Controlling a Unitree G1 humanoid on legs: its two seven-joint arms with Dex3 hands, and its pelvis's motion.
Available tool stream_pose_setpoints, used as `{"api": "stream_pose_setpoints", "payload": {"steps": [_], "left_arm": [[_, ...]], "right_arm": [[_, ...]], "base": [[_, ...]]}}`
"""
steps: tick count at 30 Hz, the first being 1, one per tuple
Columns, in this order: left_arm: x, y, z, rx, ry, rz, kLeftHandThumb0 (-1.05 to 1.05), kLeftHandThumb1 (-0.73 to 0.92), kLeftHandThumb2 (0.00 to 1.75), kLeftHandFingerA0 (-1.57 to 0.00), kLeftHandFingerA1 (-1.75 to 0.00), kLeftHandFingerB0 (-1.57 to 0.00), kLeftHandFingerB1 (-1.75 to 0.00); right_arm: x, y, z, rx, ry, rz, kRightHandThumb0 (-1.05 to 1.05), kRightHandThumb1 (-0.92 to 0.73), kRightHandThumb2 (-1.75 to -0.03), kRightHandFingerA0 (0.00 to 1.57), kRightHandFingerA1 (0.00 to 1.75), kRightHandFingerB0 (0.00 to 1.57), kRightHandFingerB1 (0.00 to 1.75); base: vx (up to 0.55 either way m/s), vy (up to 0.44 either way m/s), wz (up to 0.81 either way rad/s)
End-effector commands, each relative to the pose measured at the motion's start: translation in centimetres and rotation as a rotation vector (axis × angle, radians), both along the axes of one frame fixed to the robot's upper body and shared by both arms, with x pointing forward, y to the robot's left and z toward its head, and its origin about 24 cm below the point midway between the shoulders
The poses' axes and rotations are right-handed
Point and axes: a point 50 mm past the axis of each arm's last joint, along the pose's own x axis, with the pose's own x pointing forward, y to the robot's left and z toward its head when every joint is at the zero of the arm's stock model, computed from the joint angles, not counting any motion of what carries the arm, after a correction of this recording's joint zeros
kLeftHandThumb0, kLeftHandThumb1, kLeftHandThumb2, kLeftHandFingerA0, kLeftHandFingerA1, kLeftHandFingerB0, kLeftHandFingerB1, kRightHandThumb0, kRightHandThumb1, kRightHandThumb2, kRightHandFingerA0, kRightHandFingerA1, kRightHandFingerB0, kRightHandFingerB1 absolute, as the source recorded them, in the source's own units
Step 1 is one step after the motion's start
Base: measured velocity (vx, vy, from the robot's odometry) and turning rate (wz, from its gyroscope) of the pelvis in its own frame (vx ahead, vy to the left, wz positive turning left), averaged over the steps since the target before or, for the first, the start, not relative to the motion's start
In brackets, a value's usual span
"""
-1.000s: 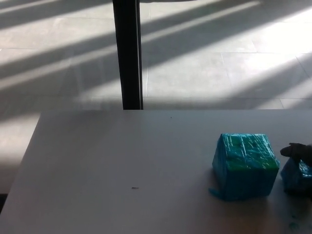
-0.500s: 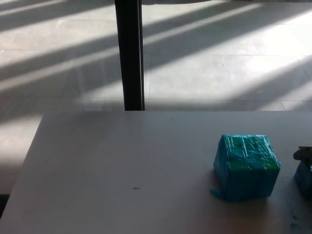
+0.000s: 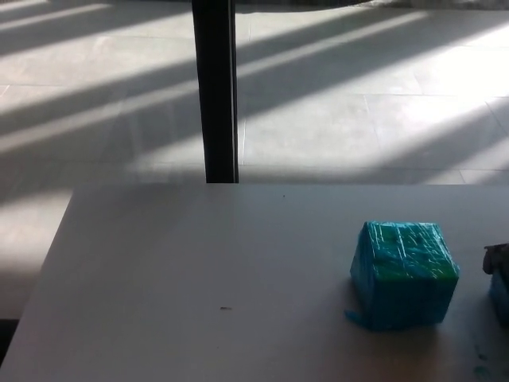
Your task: The robot uses its right hand to pick up the small cube kept on the middle on the desk and place it on the bigger cube kept next to it
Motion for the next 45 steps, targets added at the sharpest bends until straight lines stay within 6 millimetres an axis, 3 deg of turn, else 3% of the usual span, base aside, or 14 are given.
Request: {"api": "stream_pose_setpoints", "payload": {"steps": [1, 3, 4, 5, 6, 7, 8, 11, 12, 13, 21, 22, 24, 45], "left_arm": [[-0.1, 0.7, 0.8, 0.01, -0.008, 0.024, -0.82, 0.77, 0.64, -0.3, -0.54, -0.36, -0.43], [-0.1, 0.7, 0.8, 0.013, -0.007, 0.016, -0.82, 0.78, 0.64, -0.3, -0.55, -0.36, -0.43], [-0.1, 0.8, 0.8, 0.023, 0.002, 0.008, -0.82, 0.79, 0.64, -0.31, -0.54, -0.38, -0.42], [-0.1, 0.8, 0.8, 0.036, 0.009, -0.002, -0.85, 0.65, 1.07, -0.35, -0.62, -0.31, -0.52], [-0.1, 0.8, 0.8, 0.016, -0.009, 0.021, -0.81, 0.77, 0.63, -0.39, -0.55, -0.39, -0.42], [-0.1, 0.8, 0.8, 0.013, -0.009, 0.019, -0.81, 0.78, 0.64, -0.37, -0.55, -0.39, -0.43], [-0.1, 0.8, 0.9, 0.008, -0.014, 0.026, -0.8, 0.76, 0.63, -0.37, -0.55, -0.39, -0.43], [-0.1, 0.8, 0.8, 0.014, -0.007, 0.026, -0.82, 0.77, 0.63, -0.36, -0.55, -0.4, -0.42], [-0.1, 0.8, 0.8, 0.018, -0.003, 0.017, -0.84, 0.64, 1.06, -0.34, -0.61, -0.3, -0.52], [-0.1, 0.7, 0.7, 0.025, 0.004, 0.006, -0.81, 0.79, 0.64, -0.36, -0.54, -0.38, -0.43], [-0.2, 0.8, 0.8, 0.021, -0.001, 0.013, -0.78, 0.78, 0.64, -0.35, -0.54, -0.36, -0.43], [-0.3, 0.8, 0.8, 0.027, 0.013, 0.005, -0.84, 0.65, 1.07, -0.32, -0.61, -0.3, -0.53], [-0.3, 0.7, 0.7, 0.033, 0.019, -0.004, -0.82, 0.79, 0.64, -0.33, -0.54, -0.37, -0.42], [-0.8, 0.8, 0.7, 0.023, 0.011, 0.019, -0.75, 0.78, 0.63, -0.37, -0.54, -0.38, -0.43]], "right_arm": [[-2.5, -1.7, -3.7, -0.151, 0.127, 0.016, -0.27, -0.69, -0.61, 0.71, 1.61, 0.73, 0.76], [-2.7, -1.7, -3.8, -0.155, 0.089, 0.071, -0.28, -0.69, -0.62, 0.74, 1.62, 0.74, 0.71], [-2.9, -1.7, -3.9, -0.141, 0.052, 0.099, -0.3, -0.73, -0.63, 0.79, 1.67, 0.72, 1.07], [-3.1, -1.8, -4.0, -0.137, 0.024, 0.132, -0.29, -0.73, -0.61, 0.79, 1.7, 0.68, 1.22], [-3.3, -1.7, -4.1, -0.108, -0.017, 0.155, -0.26, -0.72, -0.62, 0.8, 1.71, 0.68, 1.36], [-3.4, -1.7, -4.2, -0.089, -0.052, 0.178, -0.38, -0.59, -0.95, 1.11, 1.36, 0.83, 1.19], [-3.5, -1.7, -4.2, -0.073, -0.075, 0.19, -0.28, -0.78, -0.65, 0.8, 1.75, 0.65, 1.48], [-3.6, -1.5, -4.1, -0.023, -0.104, 0.2, -0.26, -0.79, -0.66, 0.76, 1.74, 0.65, 1.43], [-3.5, -1.5, -4.0, 0.008, -0.112, 0.197, -0.26, -0.79, -0.67, 0.75, 1.73, 0.69, 1.37], [-3.4, -1.4, -3.8, 0.027, -0.118, 0.195, -0.23, -0.79, -0.68, 0.79, 1.7, 0.69, 1.33], [-1.9, -1.4, -0.5, 0.246, -0.208, 0.125, -0.18, -0.71, -0.77, 0.76, 1.66, 0.69, 1.41], [-1.6, -1.4, 0.1, 0.28, -0.241, 0.118, -0.17, -0.72, -0.77, 0.78, 1.65, 0.71, 1.4], [-1.0, -1.8, 2.1, 0.315, -0.286, 0.101, -0.18, -0.73, -0.68, 0.73, 1.66, 0.66, 1.38], [1.3, 0.3, 12.7, 0.432, -0.434, 0.253, -0.17, -0.67, -0.76, 0.72, 1.75, 0.62, 1.58]], "base": [[0.0, 0.0, 0.0], [0.0, 0.0, 0.0], [0.0, 0.0, 0.0], [0.0, 0.0, 0.0], [0.0, 0.0, 0.0], [0.0, 0.0, 0.0], [0.0, 0.0, 0.0], [0.0, 0.0, 0.0], [0.0, 0.0, 0.0], [0.0, 0.0, 0.0], [0.0, 0.0, 0.0], [0.0, 0.0, 0.0], [0.0, 0.0, 0.0], [0.0, 0.0, 0.0]]}}
